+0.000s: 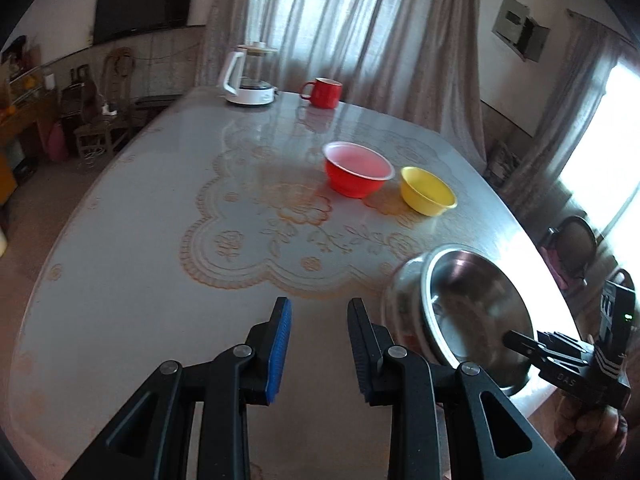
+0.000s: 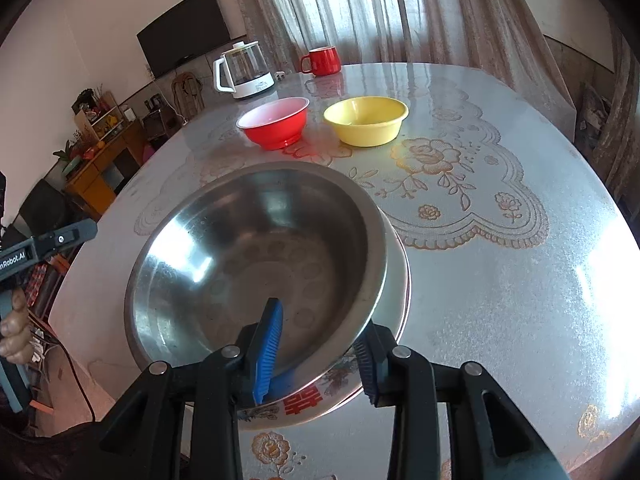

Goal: Organize plates and bowls
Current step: 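Lower the steel bowl onto the rose-print plate with the right tool, then open the right tool and release the steel bowl rim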

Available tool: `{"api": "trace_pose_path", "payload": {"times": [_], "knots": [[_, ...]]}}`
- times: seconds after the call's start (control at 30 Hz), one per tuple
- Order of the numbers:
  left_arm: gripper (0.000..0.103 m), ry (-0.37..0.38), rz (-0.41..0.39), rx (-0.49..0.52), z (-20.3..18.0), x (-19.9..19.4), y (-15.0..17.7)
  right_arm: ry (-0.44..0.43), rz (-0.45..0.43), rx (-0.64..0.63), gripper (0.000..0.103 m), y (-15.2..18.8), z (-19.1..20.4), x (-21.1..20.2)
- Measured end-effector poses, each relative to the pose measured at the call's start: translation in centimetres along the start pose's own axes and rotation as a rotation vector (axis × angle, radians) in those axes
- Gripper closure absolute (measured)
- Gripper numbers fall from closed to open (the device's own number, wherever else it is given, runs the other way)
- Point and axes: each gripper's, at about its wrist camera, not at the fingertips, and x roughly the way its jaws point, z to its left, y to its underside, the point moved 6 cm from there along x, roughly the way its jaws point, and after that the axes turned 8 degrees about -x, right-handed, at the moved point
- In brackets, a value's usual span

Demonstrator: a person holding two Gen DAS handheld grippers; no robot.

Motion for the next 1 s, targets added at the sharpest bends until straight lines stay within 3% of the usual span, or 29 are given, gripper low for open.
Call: {"api": "trace_pose_path", "payload": {"times": [0.17,0.47,0.63,0.77,1.0], "knots": [[0.074,-0.015,0.040,-0.035,0.8,1.6,1.2,-0.009,-0.003,0.015,0.067,0.1,0.1,0.0],[0.072,0.139,0.083,0.063,-6.8,3.7,1.9,-0.006,-0.038,0.058,0.062,-0.2,-0.6,-0.9],[0.072,0.146,0.119,0.150,-9.3,5.3,2.9,0.004,-0.082,0.100,0.062,-0.7,-1.4,-1.5],[0.072,0.130,0.121,0.209,-10.4,5.6,3.9,0.036,-0.063,0.081,0.076,-0.6,-1.6,-1.2],[0.071,0.133,0.112,0.209,-10.1,5.7,3.8,0.021,-0.056,0.078,0.073,-0.7,-1.7,-1.1]]}}
